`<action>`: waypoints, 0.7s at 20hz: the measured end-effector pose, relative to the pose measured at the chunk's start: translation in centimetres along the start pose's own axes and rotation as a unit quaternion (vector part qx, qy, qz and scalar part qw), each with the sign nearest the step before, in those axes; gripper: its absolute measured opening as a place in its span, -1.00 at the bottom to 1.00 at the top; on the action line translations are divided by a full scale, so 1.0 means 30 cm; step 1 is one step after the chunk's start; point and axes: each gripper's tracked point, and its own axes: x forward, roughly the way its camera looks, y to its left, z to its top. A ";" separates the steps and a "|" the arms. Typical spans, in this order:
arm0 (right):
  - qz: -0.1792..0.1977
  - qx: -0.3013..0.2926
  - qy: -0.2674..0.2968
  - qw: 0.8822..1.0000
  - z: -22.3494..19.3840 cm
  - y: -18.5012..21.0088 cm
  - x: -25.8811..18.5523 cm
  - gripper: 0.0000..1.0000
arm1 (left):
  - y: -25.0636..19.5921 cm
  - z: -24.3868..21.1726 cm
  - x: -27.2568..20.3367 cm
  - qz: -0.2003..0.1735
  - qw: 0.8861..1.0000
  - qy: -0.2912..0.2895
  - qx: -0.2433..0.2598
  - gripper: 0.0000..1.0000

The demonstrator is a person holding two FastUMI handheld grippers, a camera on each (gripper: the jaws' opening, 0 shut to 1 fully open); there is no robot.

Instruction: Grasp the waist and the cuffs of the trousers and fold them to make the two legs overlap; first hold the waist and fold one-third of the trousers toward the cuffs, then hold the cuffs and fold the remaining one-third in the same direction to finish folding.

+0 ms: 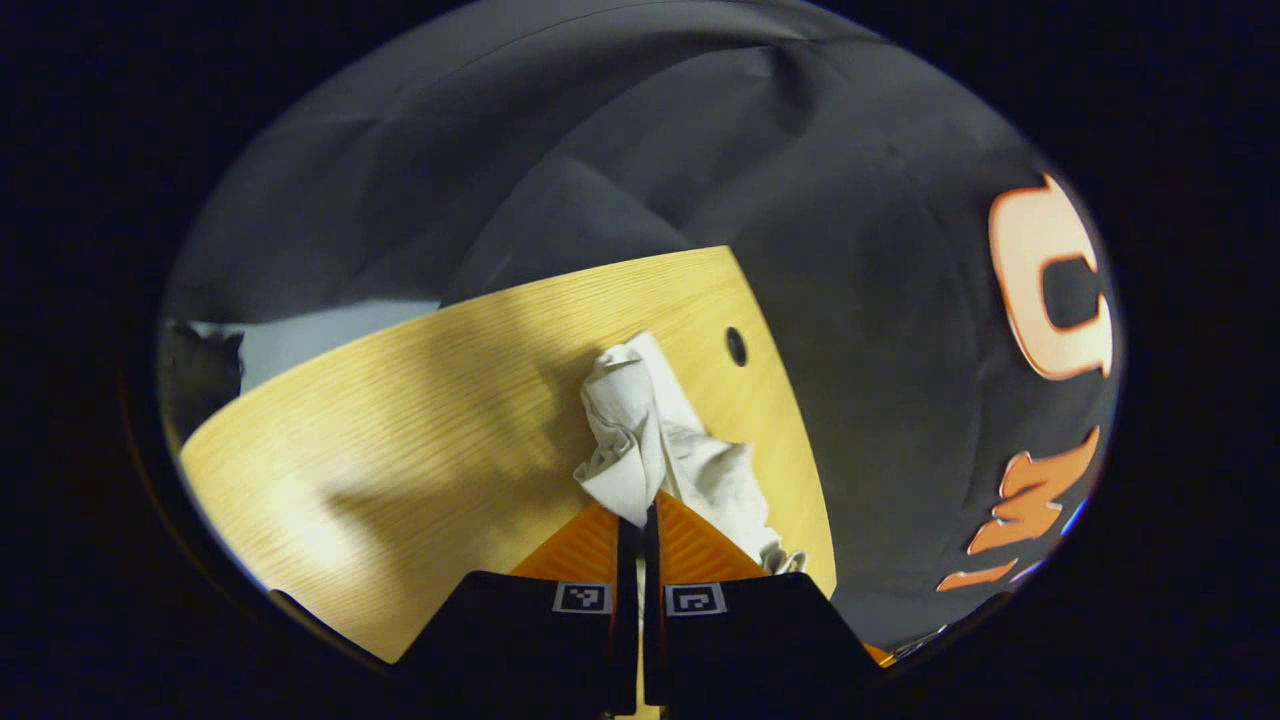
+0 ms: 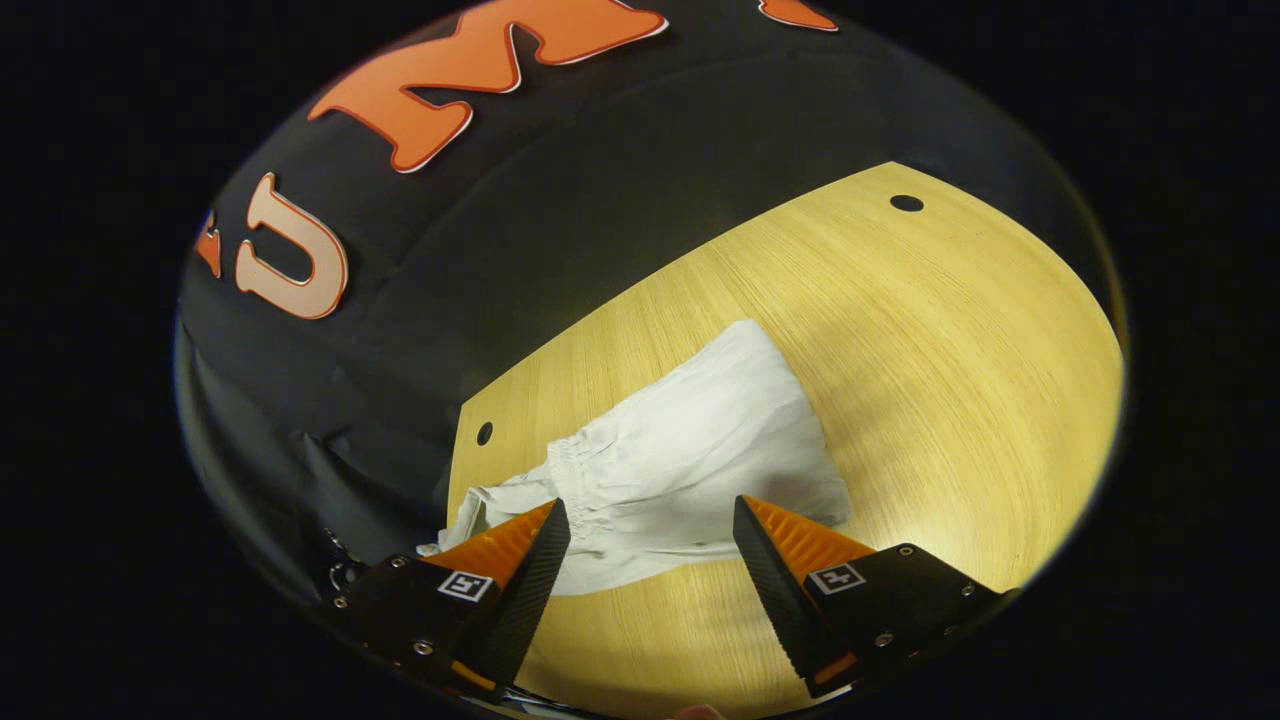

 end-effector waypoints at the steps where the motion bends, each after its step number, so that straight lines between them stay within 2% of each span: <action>1: 0.000 0.000 0.000 1.000 -0.001 -0.013 -0.003 0.97 | -0.063 0.005 -0.032 -0.012 1.000 -0.006 0.016 -0.88; 4: 0.002 0.002 0.001 1.000 0.008 -0.066 -0.026 0.97 | -0.268 0.014 -0.093 -0.050 0.996 -0.027 0.070 -0.88; 8: 0.007 0.008 -0.003 1.000 0.034 -0.147 -0.062 0.97 | -0.534 -0.016 -0.167 -0.087 0.983 -0.055 0.154 -0.88; 14: 0.003 0.024 -0.006 1.000 0.100 -0.307 -0.106 0.97 | -0.875 -0.232 -0.140 -0.141 0.966 -0.044 0.214 -0.89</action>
